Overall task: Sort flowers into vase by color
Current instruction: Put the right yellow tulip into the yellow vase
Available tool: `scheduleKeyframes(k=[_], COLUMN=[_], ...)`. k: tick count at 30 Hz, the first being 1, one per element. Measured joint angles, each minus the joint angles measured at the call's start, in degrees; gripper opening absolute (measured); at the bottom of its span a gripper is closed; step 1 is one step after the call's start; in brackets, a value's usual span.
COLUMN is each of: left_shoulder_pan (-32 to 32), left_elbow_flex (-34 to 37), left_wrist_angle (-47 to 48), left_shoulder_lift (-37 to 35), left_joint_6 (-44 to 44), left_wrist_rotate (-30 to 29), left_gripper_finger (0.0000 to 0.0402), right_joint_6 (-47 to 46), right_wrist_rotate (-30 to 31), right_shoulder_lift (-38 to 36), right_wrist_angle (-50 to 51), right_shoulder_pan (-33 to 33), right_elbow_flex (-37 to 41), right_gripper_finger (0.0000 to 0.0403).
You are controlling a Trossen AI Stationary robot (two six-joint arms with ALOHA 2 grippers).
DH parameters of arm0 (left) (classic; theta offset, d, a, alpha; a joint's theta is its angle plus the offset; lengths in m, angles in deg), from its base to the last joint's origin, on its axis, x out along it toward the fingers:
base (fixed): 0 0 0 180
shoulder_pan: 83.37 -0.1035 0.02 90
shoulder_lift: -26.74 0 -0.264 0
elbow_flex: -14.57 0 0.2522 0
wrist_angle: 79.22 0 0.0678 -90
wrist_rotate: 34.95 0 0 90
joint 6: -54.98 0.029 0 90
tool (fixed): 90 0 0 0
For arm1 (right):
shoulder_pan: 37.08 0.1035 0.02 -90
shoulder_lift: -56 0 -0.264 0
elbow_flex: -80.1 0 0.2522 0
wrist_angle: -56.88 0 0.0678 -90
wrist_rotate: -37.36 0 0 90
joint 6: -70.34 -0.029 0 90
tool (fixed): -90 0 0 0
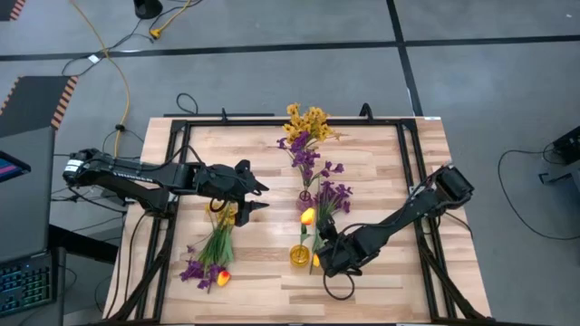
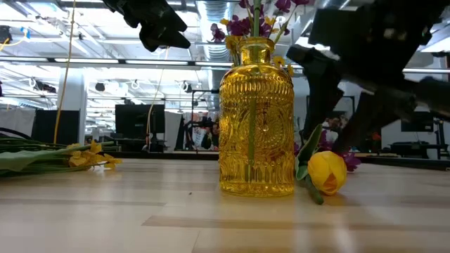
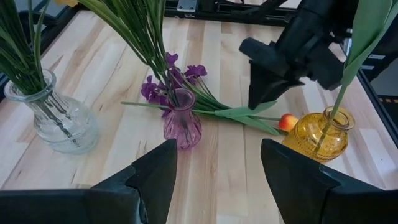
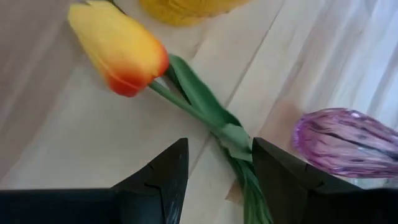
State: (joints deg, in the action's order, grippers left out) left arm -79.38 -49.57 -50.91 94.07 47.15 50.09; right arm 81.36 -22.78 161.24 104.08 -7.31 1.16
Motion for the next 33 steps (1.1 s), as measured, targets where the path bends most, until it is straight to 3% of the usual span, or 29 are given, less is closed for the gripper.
scheduleKeyframes(k=[9, 18, 33], left_shoulder_pan=[0.00, 0.00, 0.00], left_elbow_flex=[0.01, 0.00, 0.01], left_wrist_angle=[0.02, 0.02, 0.04], left_shoulder_lift=[0.00, 0.00, 0.00], left_joint_6=[0.00, -0.20, -0.20], left_wrist_rotate=[-0.01, -0.01, 0.01], left_gripper_finger=[0.0219, 0.0219, 0.0219], right_joint_6=[3.76, 11.58, 12.00], right_wrist_rotate=[-0.05, -9.33, -11.75], right_shoulder_lift=[0.08, 0.10, 0.10], right_wrist_angle=[-1.30, -5.27, -4.81], right_shoulder_pan=[-0.18, -0.22, -3.36], right_elbow_flex=[0.00, -0.01, -0.01], right_gripper_finger=[0.0192, 0.0155, 0.0136])
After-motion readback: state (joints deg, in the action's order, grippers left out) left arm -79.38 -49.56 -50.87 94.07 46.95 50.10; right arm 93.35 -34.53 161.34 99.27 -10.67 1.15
